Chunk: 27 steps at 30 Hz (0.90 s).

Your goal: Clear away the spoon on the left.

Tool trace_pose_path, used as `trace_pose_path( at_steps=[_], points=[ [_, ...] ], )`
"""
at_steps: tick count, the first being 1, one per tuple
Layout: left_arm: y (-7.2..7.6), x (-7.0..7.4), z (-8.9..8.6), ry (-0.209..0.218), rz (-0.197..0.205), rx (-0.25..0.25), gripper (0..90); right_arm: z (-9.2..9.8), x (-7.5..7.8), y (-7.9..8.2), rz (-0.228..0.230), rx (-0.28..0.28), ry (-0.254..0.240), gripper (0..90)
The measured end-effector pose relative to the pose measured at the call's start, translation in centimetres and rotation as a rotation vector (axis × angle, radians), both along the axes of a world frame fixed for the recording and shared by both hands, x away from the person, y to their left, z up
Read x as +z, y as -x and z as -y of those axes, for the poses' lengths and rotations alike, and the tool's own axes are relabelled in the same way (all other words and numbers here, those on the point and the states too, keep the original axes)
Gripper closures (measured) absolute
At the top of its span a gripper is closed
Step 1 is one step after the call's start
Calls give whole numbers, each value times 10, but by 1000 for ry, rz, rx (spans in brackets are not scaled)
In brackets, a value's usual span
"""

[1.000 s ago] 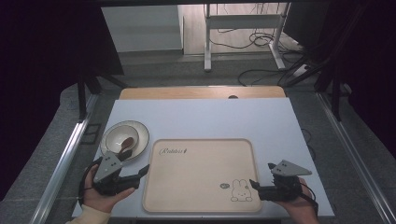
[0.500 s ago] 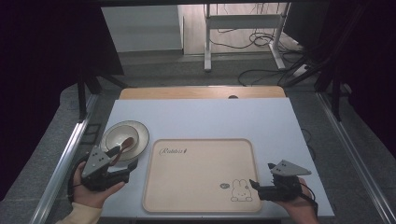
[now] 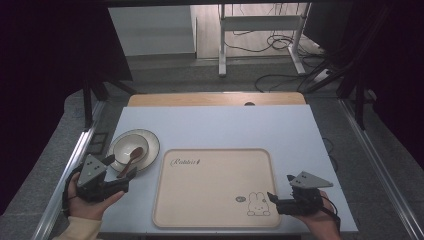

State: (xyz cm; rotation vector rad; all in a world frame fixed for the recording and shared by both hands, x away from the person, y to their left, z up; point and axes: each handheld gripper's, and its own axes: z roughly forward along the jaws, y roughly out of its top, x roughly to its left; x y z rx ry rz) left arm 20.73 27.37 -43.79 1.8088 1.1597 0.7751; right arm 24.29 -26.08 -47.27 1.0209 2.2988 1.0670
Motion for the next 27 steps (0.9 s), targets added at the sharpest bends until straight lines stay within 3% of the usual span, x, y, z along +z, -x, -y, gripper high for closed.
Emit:
trace_pose_path(
  at_steps=[9,13,21,27],
  points=[
    [3,-7,-16,16,-1,27,170,2,1,0,3,-10,0,124],
    [2,-14,-20,23,-13,11,170,2,1,0,2,-7,1,124],
    [-2,-32,-17,-19,-56,-50,186,2,0,0,0,-6,3,124],
    [-5,-41,-15,-64,-74,-47,218,1,0,0,-3,-4,7,124]
  ],
)
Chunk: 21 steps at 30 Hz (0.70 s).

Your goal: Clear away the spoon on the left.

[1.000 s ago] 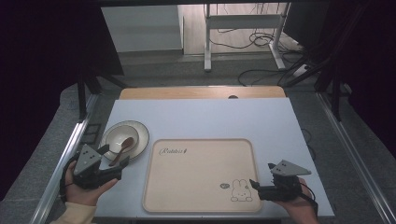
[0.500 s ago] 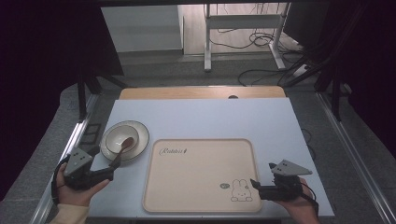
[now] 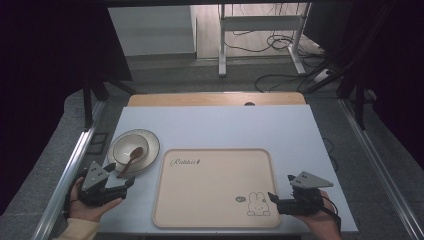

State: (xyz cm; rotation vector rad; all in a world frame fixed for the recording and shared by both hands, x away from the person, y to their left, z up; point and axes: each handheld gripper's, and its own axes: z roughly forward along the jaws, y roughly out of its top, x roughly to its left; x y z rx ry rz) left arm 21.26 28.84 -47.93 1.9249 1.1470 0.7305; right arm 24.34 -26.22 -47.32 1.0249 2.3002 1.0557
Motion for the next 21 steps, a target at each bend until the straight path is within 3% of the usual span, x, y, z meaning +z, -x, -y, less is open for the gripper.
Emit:
trace_pose_path(
  at_steps=[6,11,21],
  points=[
    [-2,-4,0,-35,3,17,280,0,0,0,0,-1,3,124],
    [-3,-5,0,-51,11,22,399,-1,-1,0,-2,-1,5,124],
    [-5,-11,1,-99,7,26,550,0,0,0,-2,-1,8,125]
  ],
)
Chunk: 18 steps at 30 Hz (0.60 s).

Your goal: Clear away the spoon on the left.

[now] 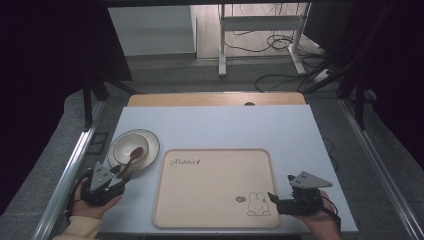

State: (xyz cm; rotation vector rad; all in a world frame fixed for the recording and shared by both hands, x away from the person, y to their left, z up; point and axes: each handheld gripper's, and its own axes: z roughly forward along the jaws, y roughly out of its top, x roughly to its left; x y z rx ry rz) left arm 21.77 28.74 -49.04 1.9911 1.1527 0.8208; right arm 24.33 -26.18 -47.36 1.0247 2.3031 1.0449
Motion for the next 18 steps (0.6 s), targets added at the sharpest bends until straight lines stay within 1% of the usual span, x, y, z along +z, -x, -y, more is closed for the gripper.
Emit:
trace_pose_path(
  at_steps=[2,10,14,18],
  points=[
    [0,0,0,-5,2,5,583,0,0,0,-1,-3,1,125],
    [0,-1,-1,-16,3,20,647,0,0,0,-3,-4,4,126],
    [0,-1,0,-25,6,35,694,0,0,0,0,-4,3,126],
    [0,-1,-1,-29,4,50,719,0,0,0,1,-4,4,126]
  ],
)
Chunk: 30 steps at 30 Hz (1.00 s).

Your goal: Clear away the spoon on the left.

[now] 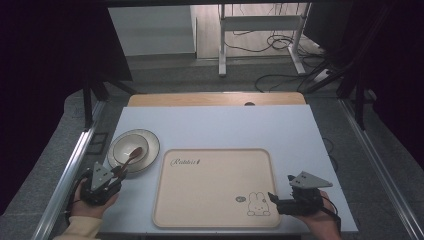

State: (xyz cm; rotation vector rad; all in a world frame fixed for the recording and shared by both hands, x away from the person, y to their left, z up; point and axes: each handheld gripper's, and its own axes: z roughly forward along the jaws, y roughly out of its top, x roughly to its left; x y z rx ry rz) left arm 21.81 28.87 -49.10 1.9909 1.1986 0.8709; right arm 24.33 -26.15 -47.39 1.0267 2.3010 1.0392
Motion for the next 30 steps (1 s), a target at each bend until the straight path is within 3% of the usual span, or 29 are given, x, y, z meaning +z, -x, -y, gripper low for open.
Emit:
trace_pose_path(
  at_steps=[30],
  points=[
    [0,5,-6,21,10,72,842,0,0,1,3,3,7,130]
  ],
)
